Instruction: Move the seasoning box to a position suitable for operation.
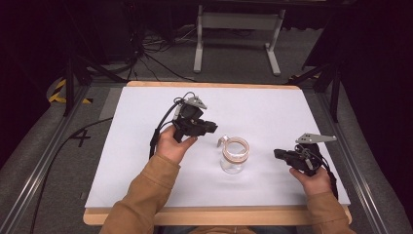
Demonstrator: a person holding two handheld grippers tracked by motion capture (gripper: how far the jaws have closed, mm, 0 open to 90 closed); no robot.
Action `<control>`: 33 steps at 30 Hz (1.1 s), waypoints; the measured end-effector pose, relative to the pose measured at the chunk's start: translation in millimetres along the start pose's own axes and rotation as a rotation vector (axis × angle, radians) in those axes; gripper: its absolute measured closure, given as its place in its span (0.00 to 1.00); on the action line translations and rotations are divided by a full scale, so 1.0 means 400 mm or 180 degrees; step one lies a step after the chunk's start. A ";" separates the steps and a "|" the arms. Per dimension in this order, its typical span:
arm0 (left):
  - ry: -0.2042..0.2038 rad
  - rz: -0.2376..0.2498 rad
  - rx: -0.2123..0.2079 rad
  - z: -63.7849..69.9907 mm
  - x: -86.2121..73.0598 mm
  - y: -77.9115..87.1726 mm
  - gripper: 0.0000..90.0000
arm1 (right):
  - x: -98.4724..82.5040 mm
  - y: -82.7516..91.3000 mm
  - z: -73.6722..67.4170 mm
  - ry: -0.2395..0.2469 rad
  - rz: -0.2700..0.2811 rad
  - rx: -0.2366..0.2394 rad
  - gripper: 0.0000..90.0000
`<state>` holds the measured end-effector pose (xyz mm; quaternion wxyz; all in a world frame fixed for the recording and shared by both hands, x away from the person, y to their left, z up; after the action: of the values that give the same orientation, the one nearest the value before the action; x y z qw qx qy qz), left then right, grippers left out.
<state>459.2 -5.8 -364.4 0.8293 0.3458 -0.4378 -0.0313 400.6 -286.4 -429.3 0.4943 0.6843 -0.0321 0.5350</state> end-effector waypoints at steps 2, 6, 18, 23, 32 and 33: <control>0.0054 -0.0015 -0.0037 0.003 0.002 -0.015 0.92 | -0.005 0.002 -0.001 -0.0018 -0.0009 -0.0007 0.98; -0.0018 -0.0077 -0.0071 0.017 0.002 -0.050 0.93 | -0.013 0.003 -0.007 -0.0019 -0.0038 0.0002 0.98; 0.0031 -0.0126 0.0076 0.003 -0.001 -0.108 0.95 | -0.027 0.003 -0.021 0.0017 -0.0081 0.0019 0.98; 0.0047 -0.0183 0.0090 0.003 -0.004 -0.107 0.95 | -0.030 0.005 -0.019 0.0015 -0.0085 0.0011 0.97; 0.0088 -0.0272 0.0077 0.007 -0.010 -0.116 0.95 | -0.028 0.002 -0.023 0.0018 -0.0083 0.0033 0.97; 0.0092 -0.0277 0.0081 0.007 -0.010 -0.116 0.95 | -0.028 0.002 -0.024 0.0016 -0.0083 0.0035 0.97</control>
<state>466.1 -41.1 -393.9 0.8289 0.3755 -0.4107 -0.0568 388.6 -285.6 -437.8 0.4976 0.6861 -0.0190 0.5304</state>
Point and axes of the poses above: each handheld gripper's, and its own axes: y roughly backward along the jaws, x roughly out of its top, z roughly to its right, the point moved 7 cm from there along -y, roughly forward along the jaws, and after that the axes turned 13 degrees about y, right-handed, at the moved point
